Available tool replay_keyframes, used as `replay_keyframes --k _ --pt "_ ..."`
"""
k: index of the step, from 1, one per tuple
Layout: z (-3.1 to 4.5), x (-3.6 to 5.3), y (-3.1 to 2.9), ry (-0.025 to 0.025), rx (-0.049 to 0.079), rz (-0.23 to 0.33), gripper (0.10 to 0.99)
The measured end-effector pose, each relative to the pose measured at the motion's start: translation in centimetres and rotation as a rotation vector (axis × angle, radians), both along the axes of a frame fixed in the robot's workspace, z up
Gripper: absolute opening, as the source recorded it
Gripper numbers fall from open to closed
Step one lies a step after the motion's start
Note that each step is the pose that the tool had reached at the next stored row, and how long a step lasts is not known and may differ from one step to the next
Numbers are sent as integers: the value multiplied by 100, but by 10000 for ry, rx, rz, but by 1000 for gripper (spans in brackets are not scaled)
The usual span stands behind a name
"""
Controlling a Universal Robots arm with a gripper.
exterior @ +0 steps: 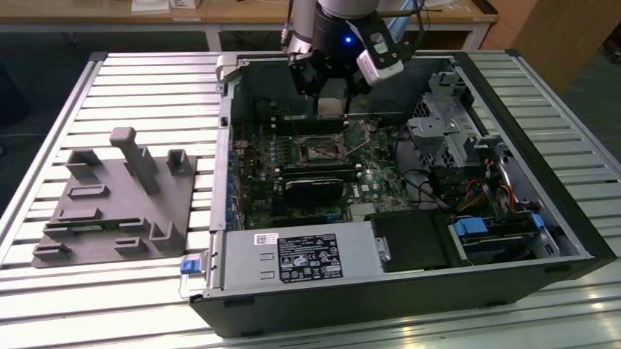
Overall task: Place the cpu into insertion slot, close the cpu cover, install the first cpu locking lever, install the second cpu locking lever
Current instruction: 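Place the cpu into insertion slot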
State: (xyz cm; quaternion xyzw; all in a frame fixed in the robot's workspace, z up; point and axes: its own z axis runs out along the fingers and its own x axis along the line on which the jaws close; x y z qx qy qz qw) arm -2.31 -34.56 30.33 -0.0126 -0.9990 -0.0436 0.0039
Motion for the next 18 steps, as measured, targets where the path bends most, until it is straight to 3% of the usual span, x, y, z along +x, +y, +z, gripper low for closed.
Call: replay_keyframes --k 18 --pt "-321 -3 0 -6 -1 0 541"
